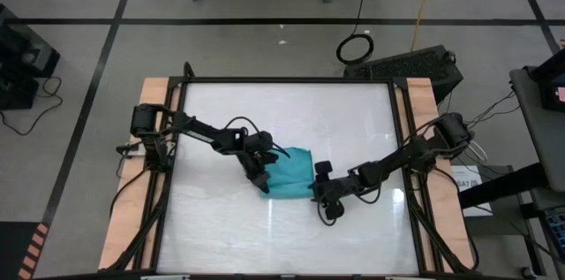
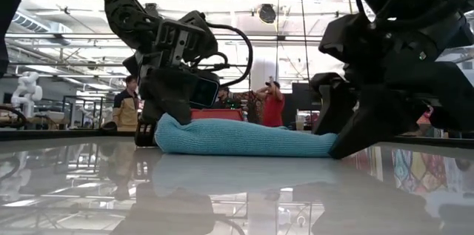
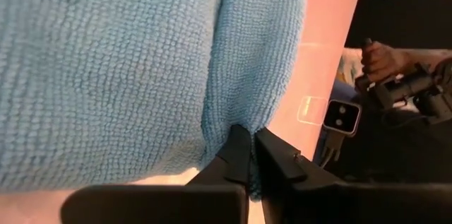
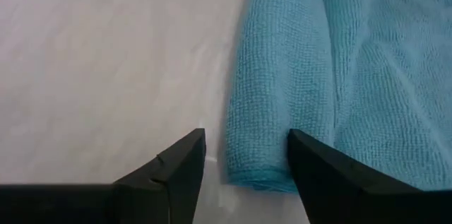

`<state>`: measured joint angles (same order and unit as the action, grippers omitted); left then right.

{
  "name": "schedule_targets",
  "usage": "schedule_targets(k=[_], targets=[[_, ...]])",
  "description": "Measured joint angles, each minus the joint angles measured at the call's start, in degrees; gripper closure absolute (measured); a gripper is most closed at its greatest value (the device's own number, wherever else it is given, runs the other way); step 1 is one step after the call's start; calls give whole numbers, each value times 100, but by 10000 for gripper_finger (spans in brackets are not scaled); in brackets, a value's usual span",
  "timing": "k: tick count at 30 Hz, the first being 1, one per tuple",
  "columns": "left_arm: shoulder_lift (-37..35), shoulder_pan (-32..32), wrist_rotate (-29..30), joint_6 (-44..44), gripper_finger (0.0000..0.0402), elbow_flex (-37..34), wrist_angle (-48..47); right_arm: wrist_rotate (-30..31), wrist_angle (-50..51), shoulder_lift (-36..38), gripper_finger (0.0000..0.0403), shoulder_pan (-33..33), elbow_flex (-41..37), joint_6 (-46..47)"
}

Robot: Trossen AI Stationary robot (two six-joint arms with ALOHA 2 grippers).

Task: Roll towel
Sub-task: Roll the light blue towel

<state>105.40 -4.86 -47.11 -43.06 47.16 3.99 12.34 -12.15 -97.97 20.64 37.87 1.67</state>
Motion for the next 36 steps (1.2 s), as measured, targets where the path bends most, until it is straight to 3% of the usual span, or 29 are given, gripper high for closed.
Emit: schedule_targets(k=[5, 12, 19, 25, 30, 36], targets=[[-101, 30, -39, 460, 340, -2, -3, -7, 40, -22, 230, 0, 6, 337], [-788, 68, 185, 1059, 247, -2, 121, -27, 97, -28, 315, -4, 8, 677], [-1621, 651, 1649, 2371, 231, -2, -187, -317, 143, -26, 392, -153, 8, 1130], [-1729, 1675, 3459, 3935, 231, 2, -544, -1144, 158, -22, 387, -525, 9, 1564], [-1729, 2366, 5041, 4638, 231, 2, -823, -1728, 131, -18, 389, -810, 6, 1886], [-1567, 2740, 5437, 5156, 230, 2, -799, -2308, -33, -31, 390, -1083, -4, 2034]])
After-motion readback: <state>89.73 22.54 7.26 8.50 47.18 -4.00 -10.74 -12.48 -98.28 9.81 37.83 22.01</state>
